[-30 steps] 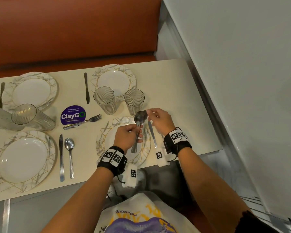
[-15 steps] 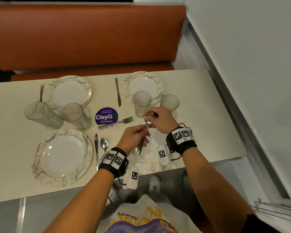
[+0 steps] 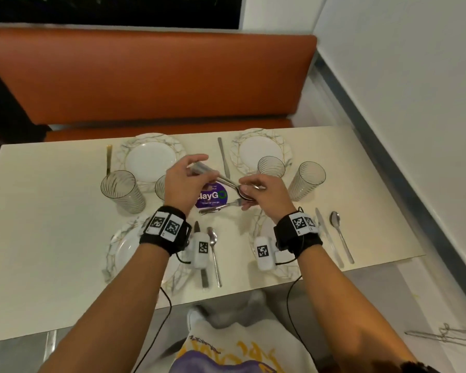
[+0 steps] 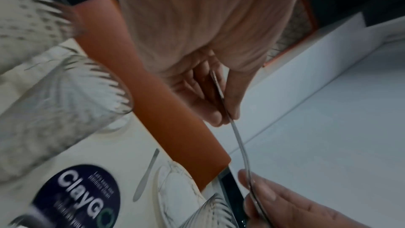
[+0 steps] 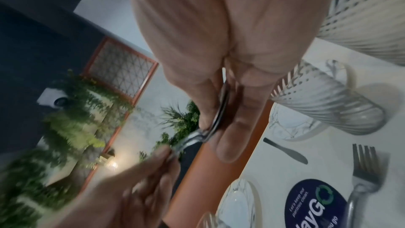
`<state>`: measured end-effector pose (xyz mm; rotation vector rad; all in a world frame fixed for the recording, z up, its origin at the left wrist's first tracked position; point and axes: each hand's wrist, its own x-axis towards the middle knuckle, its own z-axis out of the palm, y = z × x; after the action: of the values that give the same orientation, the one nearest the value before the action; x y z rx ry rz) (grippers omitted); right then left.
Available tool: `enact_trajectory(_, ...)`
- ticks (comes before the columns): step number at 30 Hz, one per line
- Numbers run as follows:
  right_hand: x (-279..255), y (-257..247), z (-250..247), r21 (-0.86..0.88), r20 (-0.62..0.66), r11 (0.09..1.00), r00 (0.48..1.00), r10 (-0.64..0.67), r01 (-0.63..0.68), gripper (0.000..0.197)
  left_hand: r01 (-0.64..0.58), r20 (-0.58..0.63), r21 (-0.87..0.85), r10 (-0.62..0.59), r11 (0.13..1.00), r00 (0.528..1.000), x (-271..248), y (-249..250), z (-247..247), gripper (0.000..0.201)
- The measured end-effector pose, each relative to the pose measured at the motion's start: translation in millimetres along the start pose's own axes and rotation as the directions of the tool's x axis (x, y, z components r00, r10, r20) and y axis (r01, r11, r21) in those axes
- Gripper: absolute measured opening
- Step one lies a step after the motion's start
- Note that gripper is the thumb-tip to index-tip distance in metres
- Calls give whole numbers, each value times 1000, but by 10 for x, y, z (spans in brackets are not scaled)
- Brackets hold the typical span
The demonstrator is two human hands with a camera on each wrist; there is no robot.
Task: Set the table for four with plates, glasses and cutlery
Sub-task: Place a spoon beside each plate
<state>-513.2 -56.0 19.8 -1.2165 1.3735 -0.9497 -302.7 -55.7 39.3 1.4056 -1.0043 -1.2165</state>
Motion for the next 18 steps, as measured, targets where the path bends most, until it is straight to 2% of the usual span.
enact_trajectory(3,-12,18,136,-98,43,995,999,-25,29,12,1,-77,-65,-6,998,997,74,70,123,43)
enact_trajectory(5,59,35,201,-130,-11,991,1000,-12,11,11,19,-105,-91,-29,996,994,98,44,249,30)
enact_trajectory(8,232,133,251,-150,-99,988,995,8,-23,9,43,-73,-72,-48,996,996,174,-142,408,12)
enact_trajectory(12,464,219,238,-221,-147,974,989,22,-54,8,74,-7,24,-74,997,997,412,-431,524,8)
enact_trajectory(15,570,307,219,-197,-207,968,971,116,-158,7,74,-75,127,-65,989,995,760,-508,578,13)
enact_trajectory(18,579,504,188,-166,-207,949,950,234,-270,7,173,-173,213,-137,962,975,1258,-590,629,17)
